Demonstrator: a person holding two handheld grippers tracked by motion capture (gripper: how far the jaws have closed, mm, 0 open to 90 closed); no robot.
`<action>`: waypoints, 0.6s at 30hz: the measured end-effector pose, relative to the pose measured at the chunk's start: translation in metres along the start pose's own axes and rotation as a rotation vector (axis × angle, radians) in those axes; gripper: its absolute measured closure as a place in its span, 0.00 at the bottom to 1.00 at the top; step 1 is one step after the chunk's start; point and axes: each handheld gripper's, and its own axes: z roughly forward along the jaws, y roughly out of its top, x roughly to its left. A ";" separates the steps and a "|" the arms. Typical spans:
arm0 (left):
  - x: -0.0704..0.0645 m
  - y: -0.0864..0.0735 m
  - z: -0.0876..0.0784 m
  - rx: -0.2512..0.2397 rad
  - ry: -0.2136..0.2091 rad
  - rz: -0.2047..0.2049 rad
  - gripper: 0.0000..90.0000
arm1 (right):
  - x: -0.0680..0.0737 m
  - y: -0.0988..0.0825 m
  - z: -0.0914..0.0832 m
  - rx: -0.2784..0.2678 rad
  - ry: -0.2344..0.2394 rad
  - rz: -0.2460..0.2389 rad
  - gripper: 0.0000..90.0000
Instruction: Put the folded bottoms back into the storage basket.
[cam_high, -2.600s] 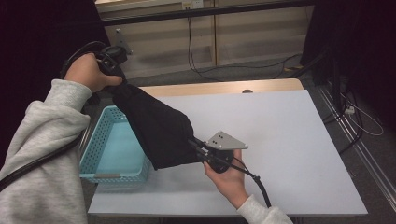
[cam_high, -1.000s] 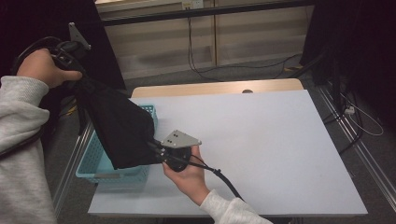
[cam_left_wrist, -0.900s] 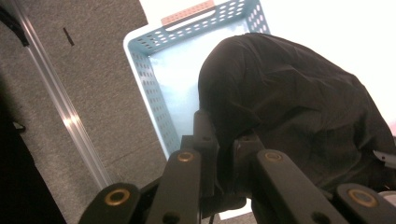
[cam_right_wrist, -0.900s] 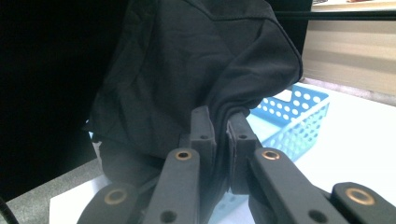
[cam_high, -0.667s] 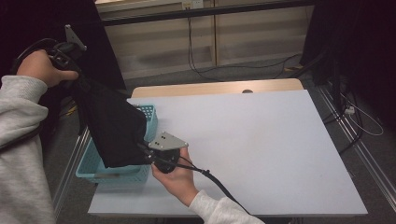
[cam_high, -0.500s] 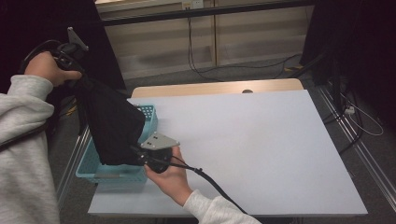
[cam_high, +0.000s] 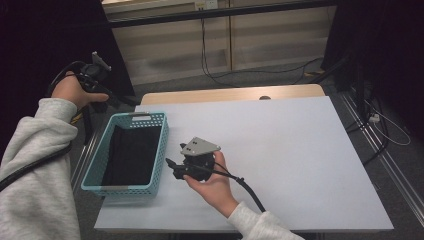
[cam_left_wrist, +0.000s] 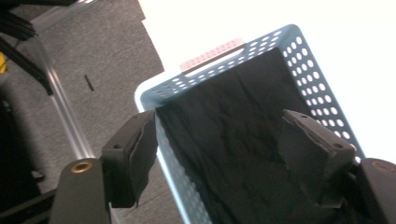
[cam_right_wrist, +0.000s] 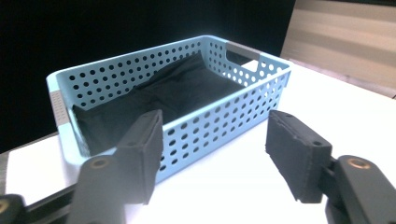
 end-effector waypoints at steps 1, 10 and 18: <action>-0.001 -0.001 0.001 -0.007 -0.003 0.003 0.31 | -0.003 -0.001 -0.002 0.000 0.001 0.003 0.37; -0.013 -0.012 0.009 -0.035 -0.053 -0.008 0.28 | -0.029 -0.010 -0.022 0.012 -0.001 0.030 0.30; -0.026 -0.017 0.019 -0.037 -0.078 -0.005 0.27 | -0.045 -0.020 -0.036 0.028 -0.004 0.038 0.27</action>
